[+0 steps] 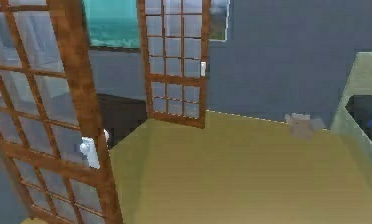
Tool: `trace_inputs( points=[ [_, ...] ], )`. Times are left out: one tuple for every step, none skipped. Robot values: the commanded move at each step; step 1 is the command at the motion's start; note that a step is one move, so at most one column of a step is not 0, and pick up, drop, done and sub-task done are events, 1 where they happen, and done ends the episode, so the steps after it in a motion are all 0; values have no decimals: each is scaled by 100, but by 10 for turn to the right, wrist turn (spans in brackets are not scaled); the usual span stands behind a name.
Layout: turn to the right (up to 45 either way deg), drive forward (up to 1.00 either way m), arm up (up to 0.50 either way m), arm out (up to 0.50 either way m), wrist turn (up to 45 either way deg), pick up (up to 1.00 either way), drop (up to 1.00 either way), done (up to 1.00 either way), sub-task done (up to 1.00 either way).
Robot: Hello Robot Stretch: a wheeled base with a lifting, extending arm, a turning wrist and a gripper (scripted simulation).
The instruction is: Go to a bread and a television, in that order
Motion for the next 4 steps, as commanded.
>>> trace_inputs(
  points=[
    [0,100,0,0,0,0,0,0,0],
    [30,0,0,0,0,0,0,0,0],
    [0,30,0,0,0,0,0,0,0],
    [-450,0,0,0,0,0,0,0,0]
  ],
)
